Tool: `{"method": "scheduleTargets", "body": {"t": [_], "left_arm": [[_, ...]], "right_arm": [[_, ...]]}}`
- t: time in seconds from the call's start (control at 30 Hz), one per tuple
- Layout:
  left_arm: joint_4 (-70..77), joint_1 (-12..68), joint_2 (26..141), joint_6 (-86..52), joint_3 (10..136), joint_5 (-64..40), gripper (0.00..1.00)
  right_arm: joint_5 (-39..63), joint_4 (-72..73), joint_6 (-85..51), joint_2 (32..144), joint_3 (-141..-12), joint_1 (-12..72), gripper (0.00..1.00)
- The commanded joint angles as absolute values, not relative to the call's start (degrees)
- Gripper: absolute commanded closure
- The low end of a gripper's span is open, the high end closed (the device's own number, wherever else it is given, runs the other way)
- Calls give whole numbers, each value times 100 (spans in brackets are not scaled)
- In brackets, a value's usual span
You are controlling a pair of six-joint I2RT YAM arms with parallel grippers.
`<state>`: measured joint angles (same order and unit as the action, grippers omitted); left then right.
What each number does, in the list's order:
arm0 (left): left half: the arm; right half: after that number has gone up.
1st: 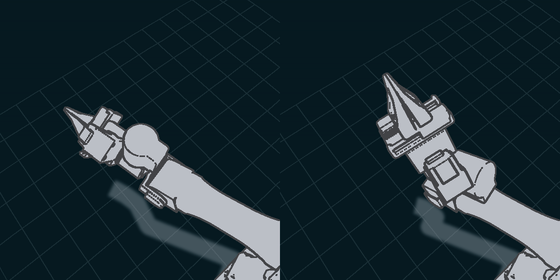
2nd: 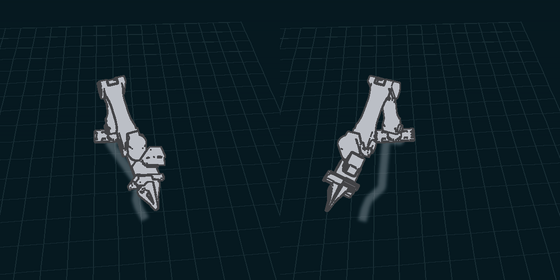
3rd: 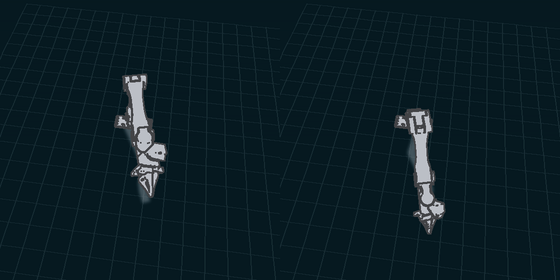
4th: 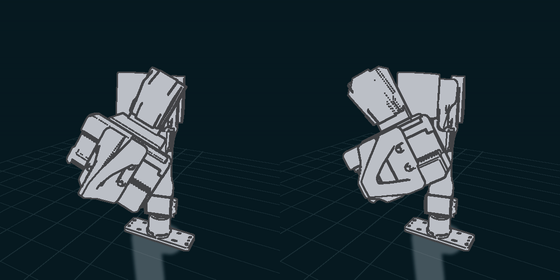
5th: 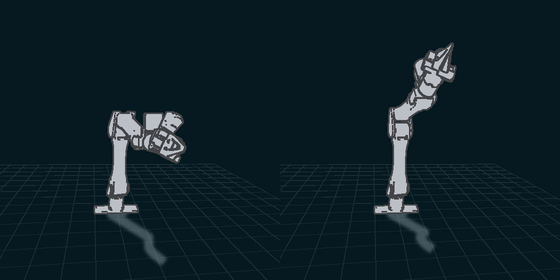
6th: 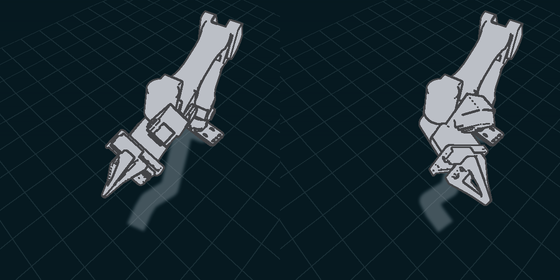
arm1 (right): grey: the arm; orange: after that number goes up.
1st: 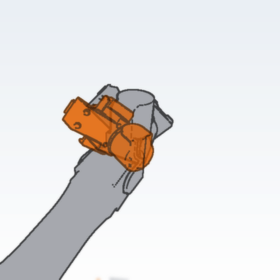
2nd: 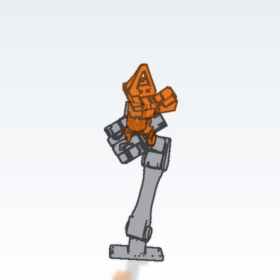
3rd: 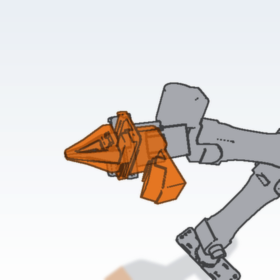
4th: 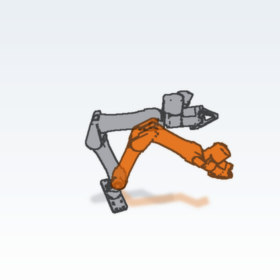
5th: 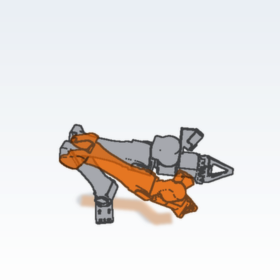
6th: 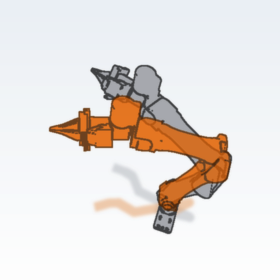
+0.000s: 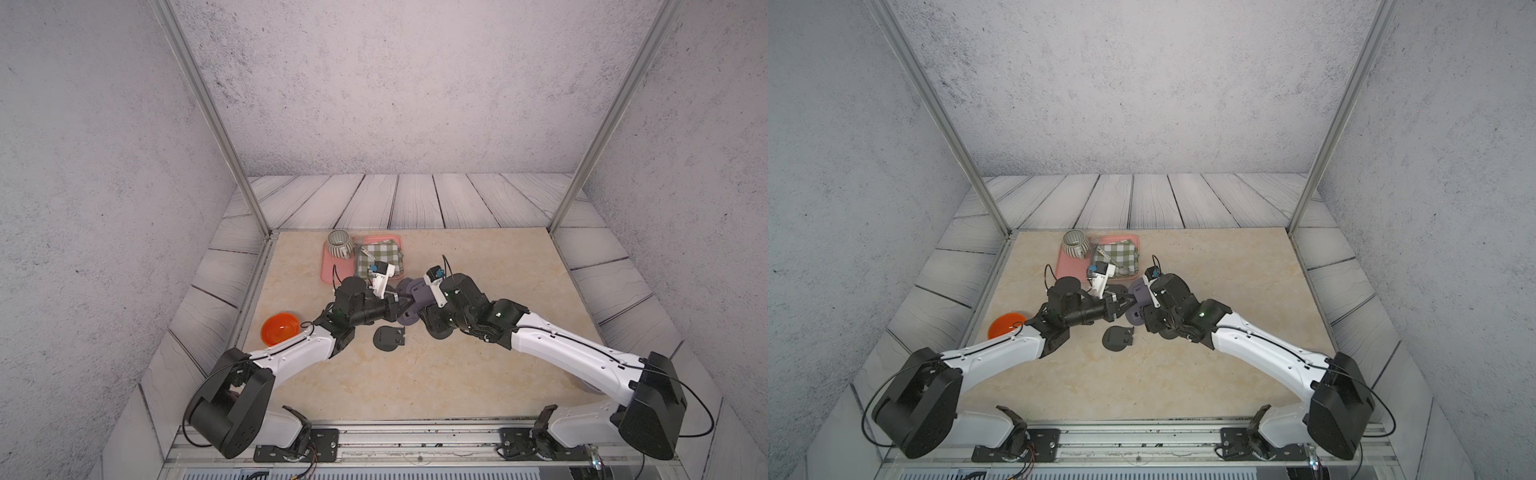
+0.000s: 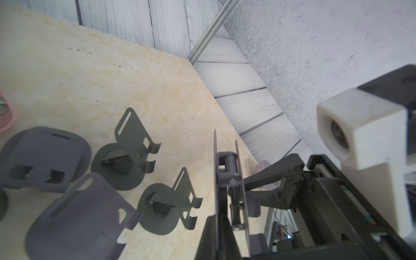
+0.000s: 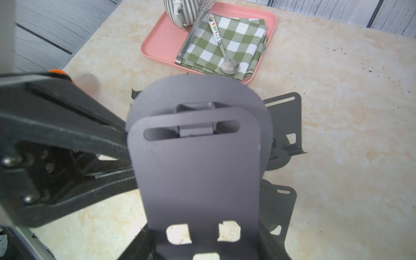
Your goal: Open the phone stand
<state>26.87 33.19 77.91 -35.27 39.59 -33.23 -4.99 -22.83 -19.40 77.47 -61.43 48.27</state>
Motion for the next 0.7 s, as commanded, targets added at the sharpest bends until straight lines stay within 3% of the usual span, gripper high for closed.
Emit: {"method": "scheduleTargets", "body": {"t": [0.0, 0.37, 0.67], "left_arm": [[965, 3281, 7638, -2171, 4008, -2371, 100], [-32, 3296, 7453, -1354, 3977, -701, 100], [396, 3295, 7269, -1538, 3794, -1182, 100]], "right_arm": [[-467, -2193, -1837, 7677, -6398, 4830, 52], [-345, -2462, -1761, 7692, -6600, 4825, 52], [-76, -2315, -1797, 7957, -6592, 4834, 49]]}}
